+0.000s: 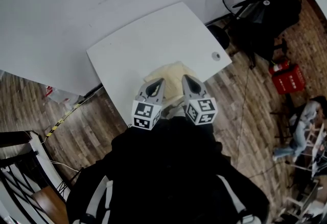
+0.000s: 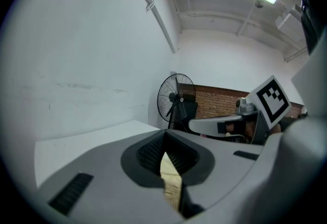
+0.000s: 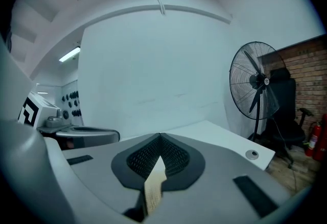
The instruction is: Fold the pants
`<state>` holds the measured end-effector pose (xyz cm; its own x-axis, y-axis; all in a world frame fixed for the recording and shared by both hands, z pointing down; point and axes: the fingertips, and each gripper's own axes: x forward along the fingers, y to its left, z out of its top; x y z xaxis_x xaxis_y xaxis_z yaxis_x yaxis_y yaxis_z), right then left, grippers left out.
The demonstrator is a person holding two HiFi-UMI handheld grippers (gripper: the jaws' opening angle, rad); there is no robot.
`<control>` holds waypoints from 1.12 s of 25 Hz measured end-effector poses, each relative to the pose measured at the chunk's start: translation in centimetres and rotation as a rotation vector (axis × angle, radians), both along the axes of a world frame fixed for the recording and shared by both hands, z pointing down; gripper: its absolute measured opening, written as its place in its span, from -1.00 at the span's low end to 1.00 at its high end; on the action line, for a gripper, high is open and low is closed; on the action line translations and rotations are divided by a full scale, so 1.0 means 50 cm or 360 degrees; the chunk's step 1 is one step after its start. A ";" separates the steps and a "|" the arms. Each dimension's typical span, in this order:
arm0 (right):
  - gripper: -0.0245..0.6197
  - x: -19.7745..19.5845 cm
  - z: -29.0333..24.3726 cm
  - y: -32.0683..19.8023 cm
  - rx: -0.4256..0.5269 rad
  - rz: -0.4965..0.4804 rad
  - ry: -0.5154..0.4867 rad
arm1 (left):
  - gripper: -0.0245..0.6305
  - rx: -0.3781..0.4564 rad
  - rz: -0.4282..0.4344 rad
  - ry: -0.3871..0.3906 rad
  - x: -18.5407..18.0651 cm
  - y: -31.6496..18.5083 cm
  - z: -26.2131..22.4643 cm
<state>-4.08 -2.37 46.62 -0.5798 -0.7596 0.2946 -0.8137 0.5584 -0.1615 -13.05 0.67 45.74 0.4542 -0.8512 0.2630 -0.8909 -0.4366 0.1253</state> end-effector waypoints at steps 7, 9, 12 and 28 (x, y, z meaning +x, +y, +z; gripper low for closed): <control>-0.91 -0.032 -0.046 0.004 0.0147 -0.0052 -0.0022 | -0.92 0.0077 -0.0069 -0.0048 -0.018 -0.003 -0.014; -0.91 -0.037 -0.053 0.007 0.0167 -0.0057 -0.0015 | -0.92 0.0103 -0.0088 -0.0033 -0.025 -0.003 -0.024; -0.91 -0.037 -0.058 0.010 0.0176 -0.0053 -0.0021 | -0.92 0.0124 -0.0096 -0.0030 -0.026 -0.002 -0.030; -0.91 -0.003 -0.043 0.012 0.0148 0.0045 -0.0044 | -0.92 0.0126 -0.0123 -0.0018 -0.026 0.006 -0.027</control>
